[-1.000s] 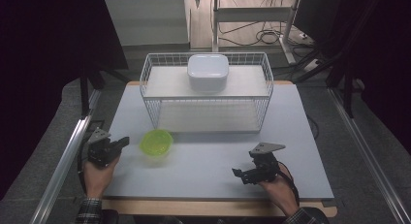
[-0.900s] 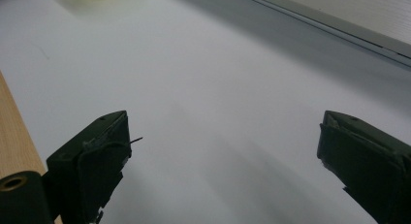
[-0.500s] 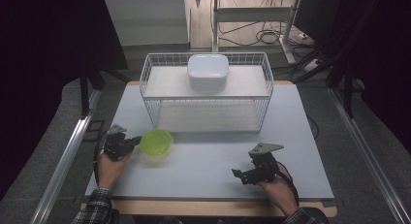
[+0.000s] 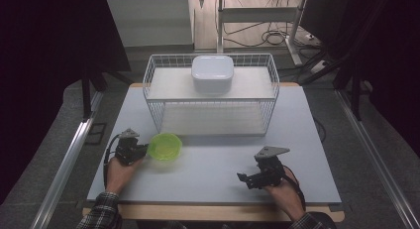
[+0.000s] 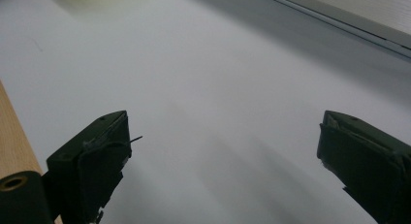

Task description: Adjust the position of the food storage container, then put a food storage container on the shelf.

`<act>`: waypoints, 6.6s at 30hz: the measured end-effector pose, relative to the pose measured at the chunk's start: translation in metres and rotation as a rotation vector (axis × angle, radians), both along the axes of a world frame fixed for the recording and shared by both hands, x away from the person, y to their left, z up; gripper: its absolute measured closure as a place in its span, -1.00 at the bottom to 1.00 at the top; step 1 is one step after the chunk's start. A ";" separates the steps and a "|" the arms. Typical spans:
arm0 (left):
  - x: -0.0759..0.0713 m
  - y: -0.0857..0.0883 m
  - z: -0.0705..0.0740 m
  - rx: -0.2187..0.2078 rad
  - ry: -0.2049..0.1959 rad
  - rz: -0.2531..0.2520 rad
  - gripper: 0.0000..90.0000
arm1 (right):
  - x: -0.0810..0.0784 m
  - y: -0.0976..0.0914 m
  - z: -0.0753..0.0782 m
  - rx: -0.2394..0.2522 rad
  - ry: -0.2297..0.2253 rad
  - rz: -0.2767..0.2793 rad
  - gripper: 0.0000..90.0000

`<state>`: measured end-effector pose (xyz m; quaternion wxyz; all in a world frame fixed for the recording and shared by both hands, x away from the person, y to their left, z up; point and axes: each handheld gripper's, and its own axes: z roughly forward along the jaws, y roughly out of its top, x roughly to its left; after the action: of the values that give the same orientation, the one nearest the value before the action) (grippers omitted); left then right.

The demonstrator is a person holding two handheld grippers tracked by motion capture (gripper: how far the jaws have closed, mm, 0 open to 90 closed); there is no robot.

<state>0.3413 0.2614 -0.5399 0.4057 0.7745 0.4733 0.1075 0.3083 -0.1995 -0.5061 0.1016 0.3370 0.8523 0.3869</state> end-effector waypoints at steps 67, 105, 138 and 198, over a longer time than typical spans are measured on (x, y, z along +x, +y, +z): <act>-0.067 -0.103 0.026 0.114 -0.118 -0.216 -0.05 | 0.000 0.001 -0.001 0.012 0.007 0.023 -0.87; -0.096 -0.083 0.017 0.137 -0.158 -0.178 -0.92 | 0.001 0.001 -0.001 0.057 -0.010 0.012 -0.90; -0.096 -0.085 0.013 0.162 -0.173 -0.192 -0.94 | 0.043 0.026 0.028 0.156 0.117 0.028 -0.72; -0.098 -0.090 0.013 0.197 -0.194 -0.214 -0.92 | 0.089 0.050 0.030 0.445 0.477 0.012 0.82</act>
<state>0.2432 0.1715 -0.5269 0.3808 0.8424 0.3339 0.1838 0.3972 -0.1498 -0.4758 -0.1797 0.4269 0.7485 0.4746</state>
